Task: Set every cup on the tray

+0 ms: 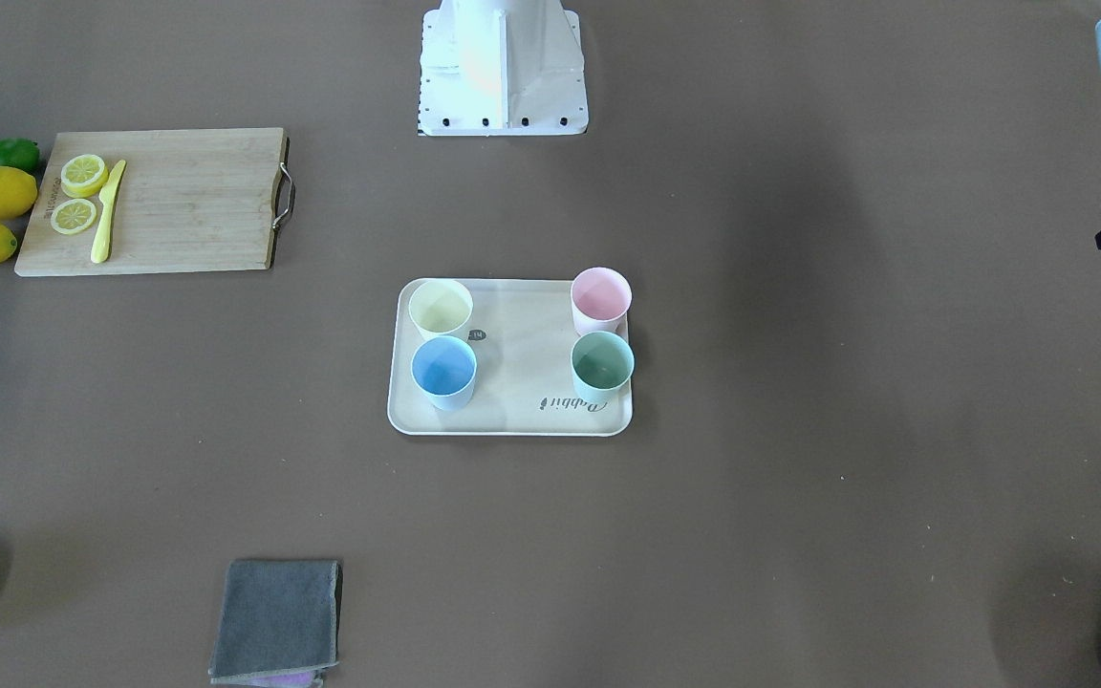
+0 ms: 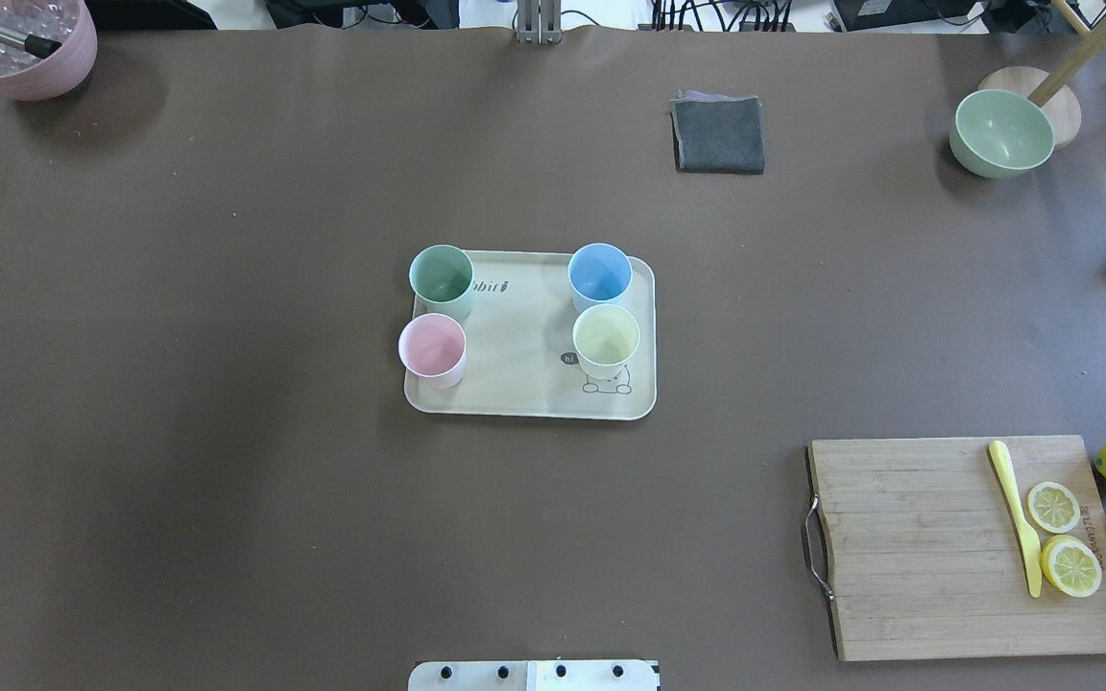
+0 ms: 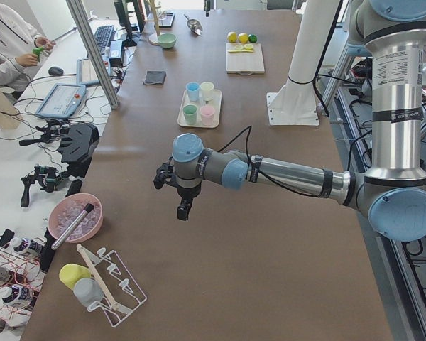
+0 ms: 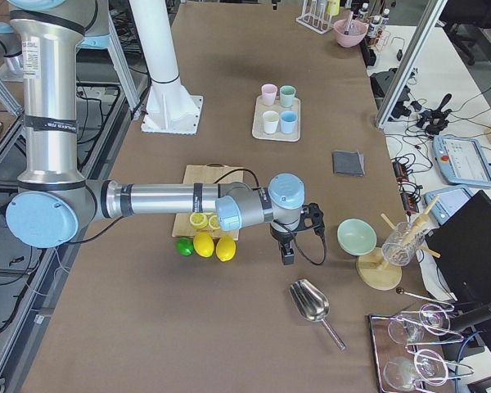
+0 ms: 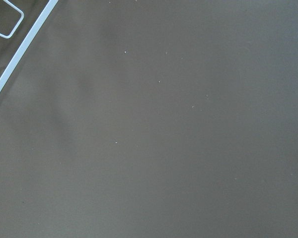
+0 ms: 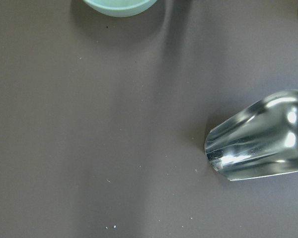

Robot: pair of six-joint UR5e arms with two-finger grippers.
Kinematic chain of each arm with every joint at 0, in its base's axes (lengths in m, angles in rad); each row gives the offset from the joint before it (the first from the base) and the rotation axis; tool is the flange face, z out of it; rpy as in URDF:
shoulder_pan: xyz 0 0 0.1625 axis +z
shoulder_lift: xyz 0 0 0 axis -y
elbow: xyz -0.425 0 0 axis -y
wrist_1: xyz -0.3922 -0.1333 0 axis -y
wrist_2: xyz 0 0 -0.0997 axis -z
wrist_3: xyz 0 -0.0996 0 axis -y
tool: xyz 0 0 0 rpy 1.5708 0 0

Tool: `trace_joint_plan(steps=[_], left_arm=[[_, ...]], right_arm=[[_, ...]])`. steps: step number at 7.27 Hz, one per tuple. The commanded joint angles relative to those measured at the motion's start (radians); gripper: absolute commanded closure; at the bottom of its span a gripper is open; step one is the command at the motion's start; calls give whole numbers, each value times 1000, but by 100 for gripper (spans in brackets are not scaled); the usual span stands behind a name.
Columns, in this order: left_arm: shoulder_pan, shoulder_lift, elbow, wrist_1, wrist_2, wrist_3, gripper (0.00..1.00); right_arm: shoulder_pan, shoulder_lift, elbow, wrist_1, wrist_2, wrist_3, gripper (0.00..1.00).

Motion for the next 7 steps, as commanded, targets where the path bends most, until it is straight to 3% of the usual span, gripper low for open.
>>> trace_joint_plan(steps=[1, 7], left_arm=[[0, 0, -3, 0, 0, 0, 3], [-2, -3, -6, 0, 8, 5, 3]], right_arm=[[0, -4, -6, 2, 6, -2, 0], [-2, -21, -1, 2, 15, -3, 0]])
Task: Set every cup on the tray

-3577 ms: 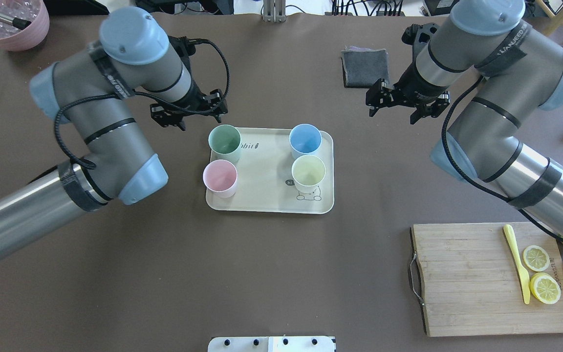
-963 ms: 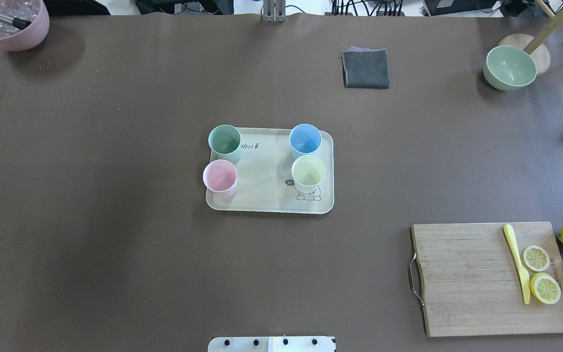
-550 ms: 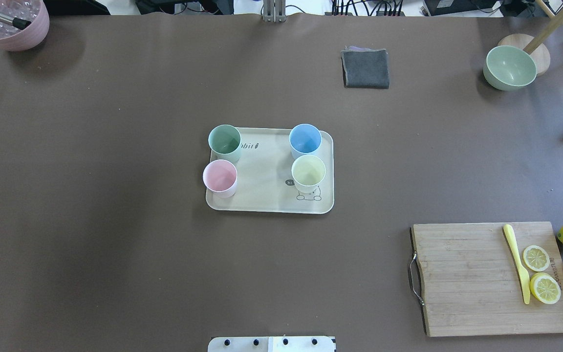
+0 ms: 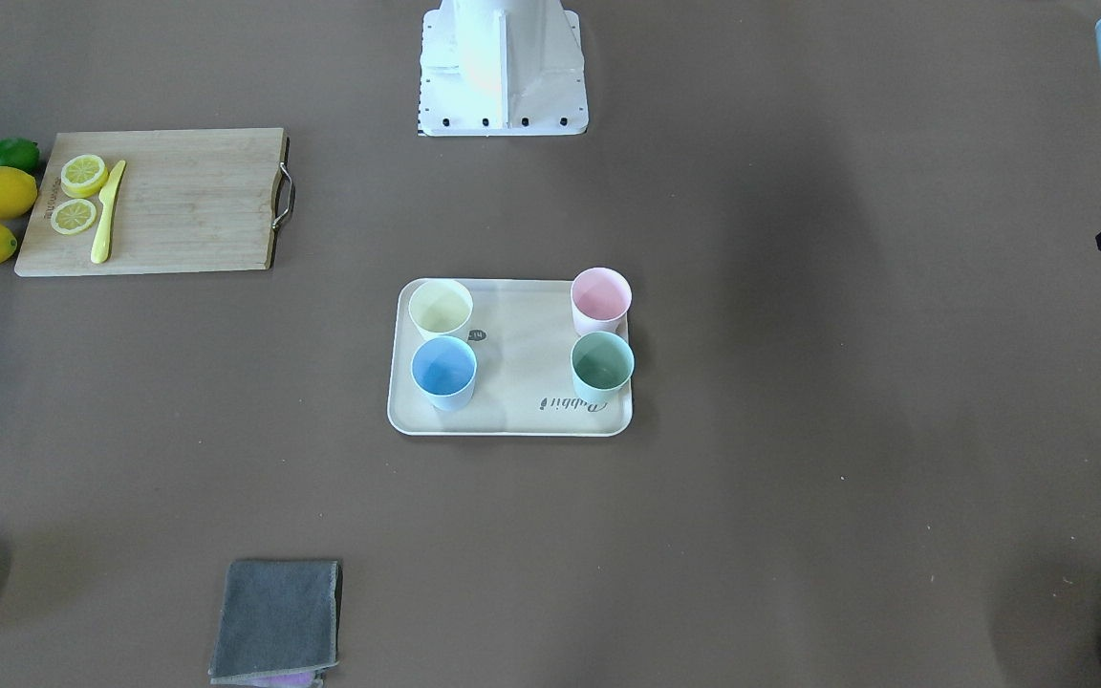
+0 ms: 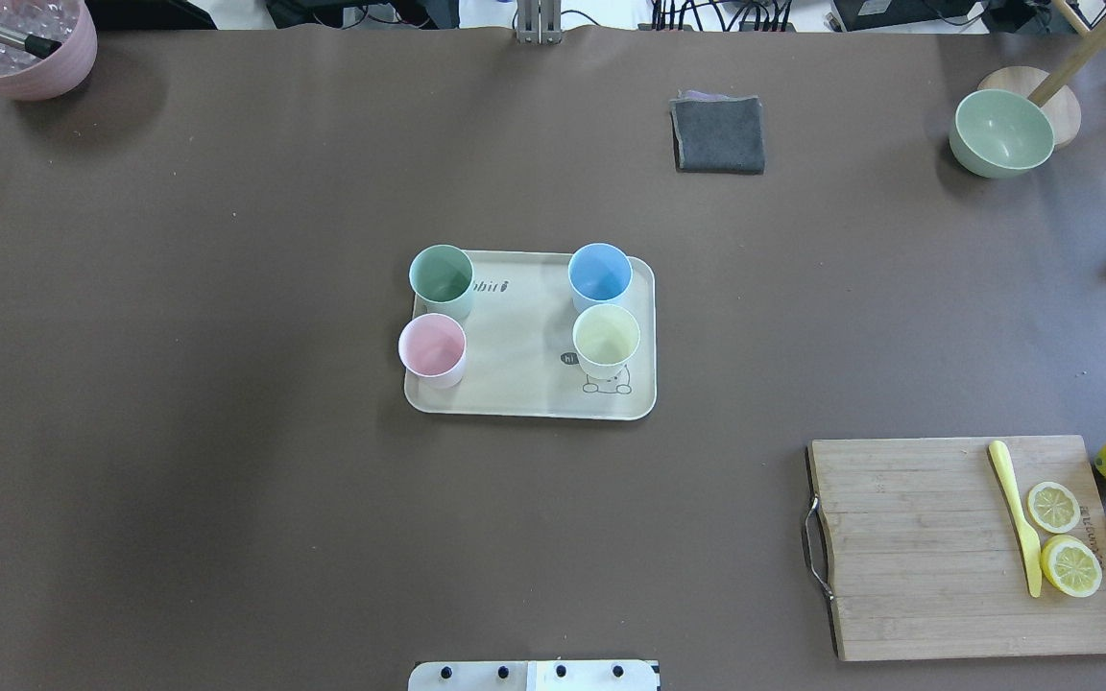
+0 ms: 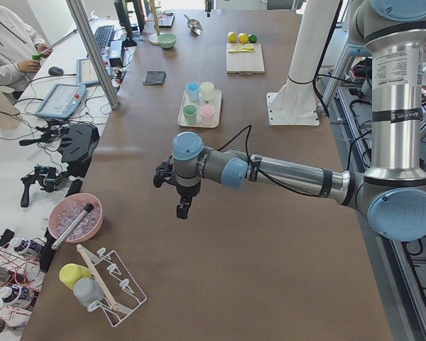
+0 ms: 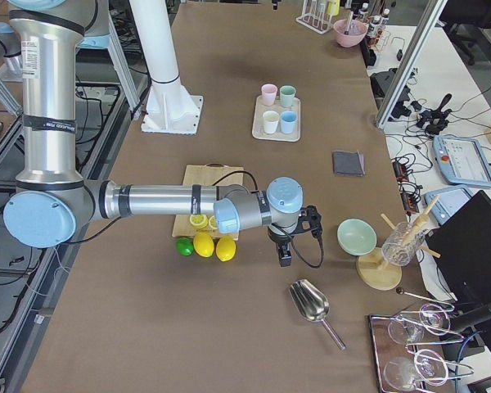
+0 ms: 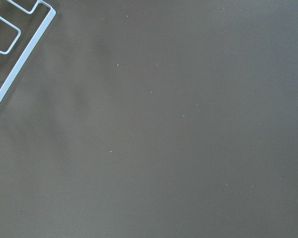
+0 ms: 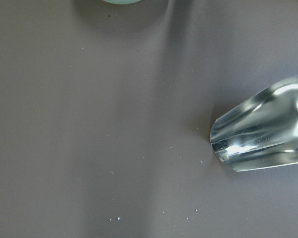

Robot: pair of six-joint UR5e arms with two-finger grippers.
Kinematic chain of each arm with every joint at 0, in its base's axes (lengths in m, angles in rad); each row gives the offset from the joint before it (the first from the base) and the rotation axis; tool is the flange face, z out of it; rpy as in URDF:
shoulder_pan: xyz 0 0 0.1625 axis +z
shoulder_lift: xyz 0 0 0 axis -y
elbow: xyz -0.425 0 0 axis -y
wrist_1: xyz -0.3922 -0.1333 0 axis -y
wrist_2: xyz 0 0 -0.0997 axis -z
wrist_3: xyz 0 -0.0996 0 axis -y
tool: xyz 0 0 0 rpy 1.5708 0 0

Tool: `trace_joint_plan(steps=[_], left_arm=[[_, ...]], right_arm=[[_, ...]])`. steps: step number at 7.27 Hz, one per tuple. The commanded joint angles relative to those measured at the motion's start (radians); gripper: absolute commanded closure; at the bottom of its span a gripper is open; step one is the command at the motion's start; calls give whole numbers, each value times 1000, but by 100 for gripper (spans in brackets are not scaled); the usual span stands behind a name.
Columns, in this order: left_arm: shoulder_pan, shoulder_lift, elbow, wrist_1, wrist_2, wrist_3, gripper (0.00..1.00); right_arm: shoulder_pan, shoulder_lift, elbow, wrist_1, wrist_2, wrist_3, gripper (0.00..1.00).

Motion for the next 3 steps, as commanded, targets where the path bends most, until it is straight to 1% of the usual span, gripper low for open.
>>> trace_joint_plan(steps=[1, 3], left_arm=[[-13, 2, -13, 0, -4, 4, 2], [-15, 2, -26, 0, -4, 4, 2]], right_arm=[[-3, -10, 3, 1, 5, 0, 0], [-3, -12, 2, 1, 2, -1, 0]])
